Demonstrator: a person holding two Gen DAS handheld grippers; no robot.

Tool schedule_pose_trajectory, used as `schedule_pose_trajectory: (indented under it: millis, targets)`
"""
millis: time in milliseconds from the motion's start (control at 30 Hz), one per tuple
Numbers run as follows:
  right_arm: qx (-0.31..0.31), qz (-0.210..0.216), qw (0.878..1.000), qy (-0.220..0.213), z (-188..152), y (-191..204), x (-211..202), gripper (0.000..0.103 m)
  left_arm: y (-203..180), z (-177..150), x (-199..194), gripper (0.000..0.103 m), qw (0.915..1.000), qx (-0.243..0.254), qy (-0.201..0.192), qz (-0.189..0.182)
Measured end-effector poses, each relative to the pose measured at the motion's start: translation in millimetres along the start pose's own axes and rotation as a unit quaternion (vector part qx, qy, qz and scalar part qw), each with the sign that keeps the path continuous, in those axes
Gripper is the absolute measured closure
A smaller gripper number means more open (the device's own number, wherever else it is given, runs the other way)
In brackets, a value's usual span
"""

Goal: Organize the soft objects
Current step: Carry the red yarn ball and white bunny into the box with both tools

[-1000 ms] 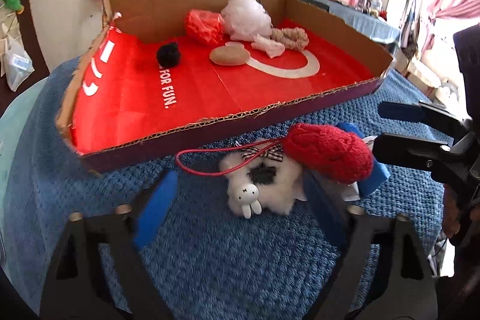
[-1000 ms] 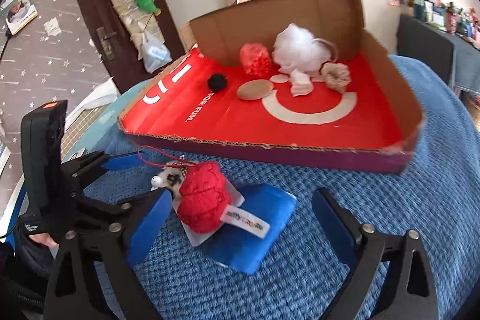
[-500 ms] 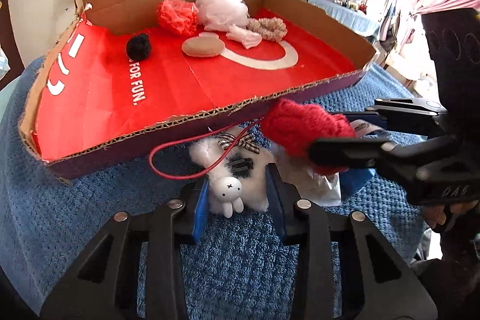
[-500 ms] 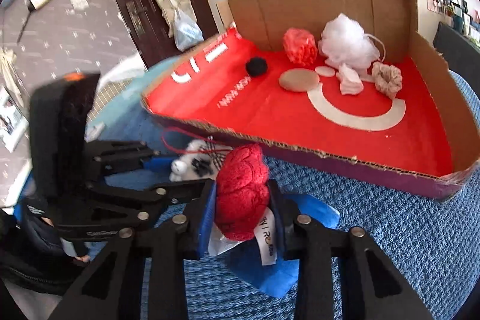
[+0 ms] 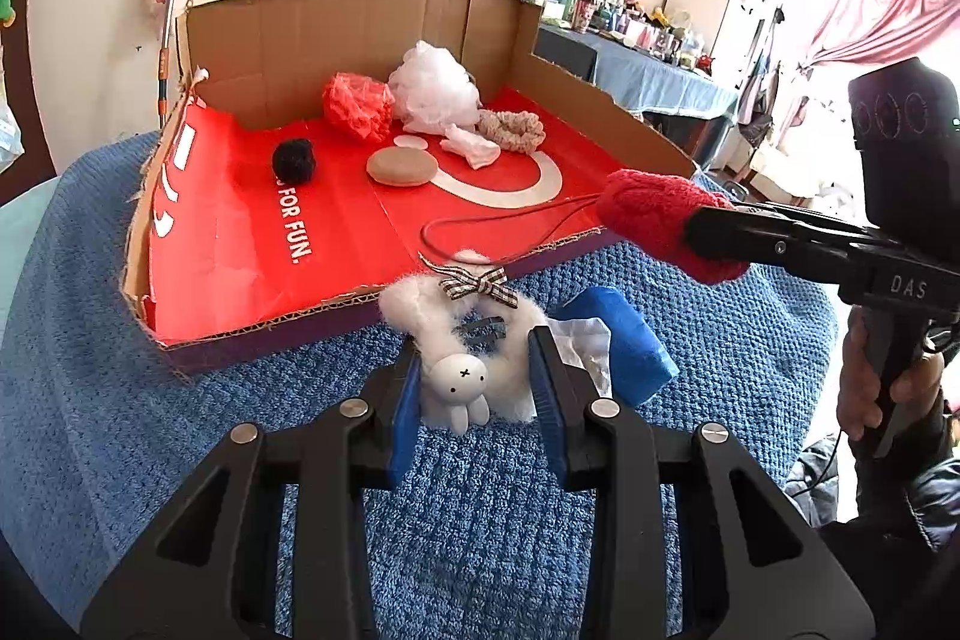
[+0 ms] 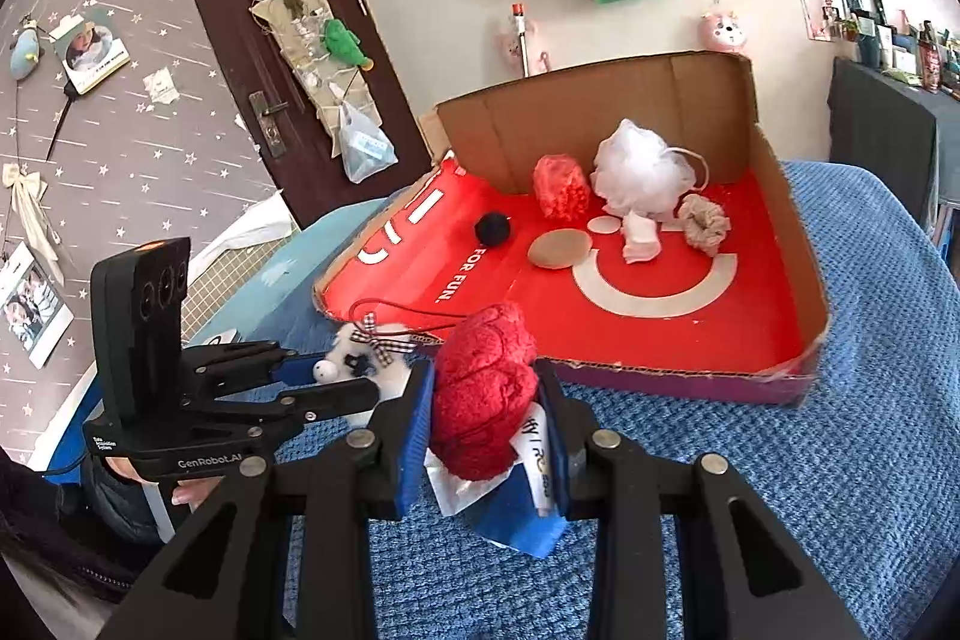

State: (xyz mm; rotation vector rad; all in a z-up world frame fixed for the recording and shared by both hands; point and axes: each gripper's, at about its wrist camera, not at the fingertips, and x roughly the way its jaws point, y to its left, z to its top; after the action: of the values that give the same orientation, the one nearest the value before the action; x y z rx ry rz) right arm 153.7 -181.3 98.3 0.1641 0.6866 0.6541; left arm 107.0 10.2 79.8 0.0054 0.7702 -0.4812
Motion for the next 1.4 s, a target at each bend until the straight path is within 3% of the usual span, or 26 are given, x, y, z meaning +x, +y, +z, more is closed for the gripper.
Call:
schedule_pose_trajectory:
  millis: [333, 533, 600, 867, 1067, 1400]
  targets:
    - [0.016, -0.017, 1.0, -0.016, 5, -11, -6, 0.068, 0, 1, -14, 0.072, 0.9999, -0.004, -0.013, 0.001]
    - [0.029, -0.075, 0.996, -0.029, 27, -33, -1, 0.068, 11, 18, -16, 0.072, 0.9995, -0.013, -0.029, 0.01]
    - [0.027, -0.109, 0.993, -0.023, 35, -42, 9, 0.068, 17, 25, -12, 0.072, 0.9993, -0.018, -0.029, 0.014]
    - [0.031, -0.161, 0.986, 0.025, 49, -68, 53, 0.068, 48, 53, 29, 0.072, 0.9984, -0.054, 0.005, 0.016]
    - [0.007, -0.187, 0.981, 0.05, 51, -68, 71, 0.068, 63, 57, 63, 0.072, 0.9962, -0.073, 0.043, 0.02]
    - [-0.06, -0.253, 0.96, 0.104, 46, -61, 102, 0.068, 73, 60, 89, 0.072, 0.994, -0.073, 0.071, 0.041]
